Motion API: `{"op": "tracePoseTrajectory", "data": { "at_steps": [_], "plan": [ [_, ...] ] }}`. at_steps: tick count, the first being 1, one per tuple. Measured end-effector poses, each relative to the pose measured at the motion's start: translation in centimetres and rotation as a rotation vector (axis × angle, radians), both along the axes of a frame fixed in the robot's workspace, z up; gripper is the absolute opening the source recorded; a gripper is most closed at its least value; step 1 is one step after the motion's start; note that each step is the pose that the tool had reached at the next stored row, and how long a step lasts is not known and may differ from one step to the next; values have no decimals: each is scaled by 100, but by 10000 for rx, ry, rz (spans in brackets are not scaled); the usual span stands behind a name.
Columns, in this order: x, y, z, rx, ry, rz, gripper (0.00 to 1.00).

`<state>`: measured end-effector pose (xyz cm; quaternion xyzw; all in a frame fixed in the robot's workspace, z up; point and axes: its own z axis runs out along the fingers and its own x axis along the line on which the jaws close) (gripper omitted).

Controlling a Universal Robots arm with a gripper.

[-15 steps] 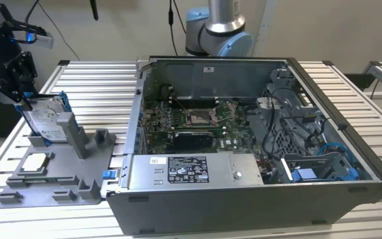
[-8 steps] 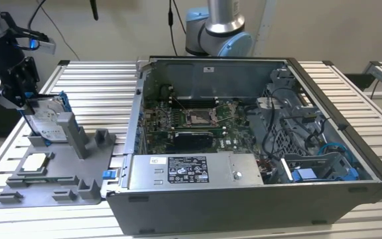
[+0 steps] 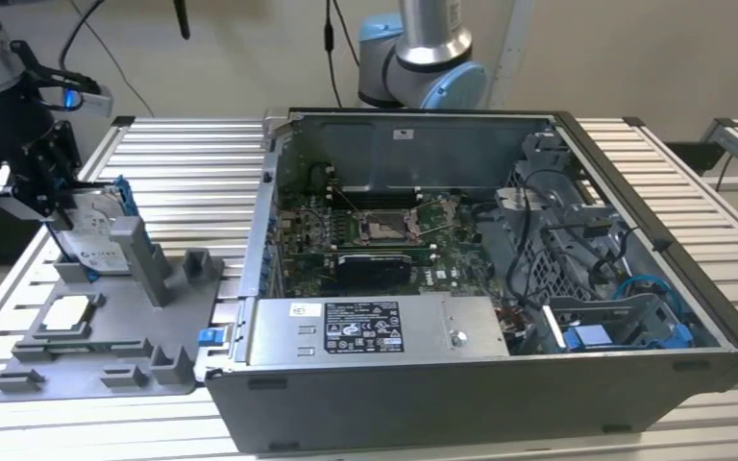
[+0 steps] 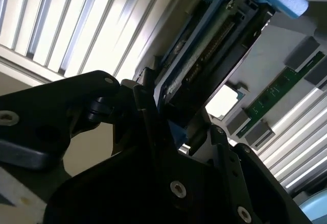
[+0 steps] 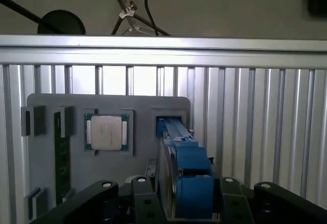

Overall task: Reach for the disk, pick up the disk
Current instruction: 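Pick up the disk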

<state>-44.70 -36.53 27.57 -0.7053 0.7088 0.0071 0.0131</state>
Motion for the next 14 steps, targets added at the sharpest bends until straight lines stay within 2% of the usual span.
{"op": "tracePoseTrajectory", "data": {
  "at_steps": [5, 12, 13, 14],
  "plan": [
    [0, 0, -56, 6, -1, 0, 100],
    [0, 0, -77, 29, 2, -1, 100],
    [0, 0, -78, 31, 0, -1, 0],
    [0, 0, -78, 30, 0, 0, 0]
  ]
}}
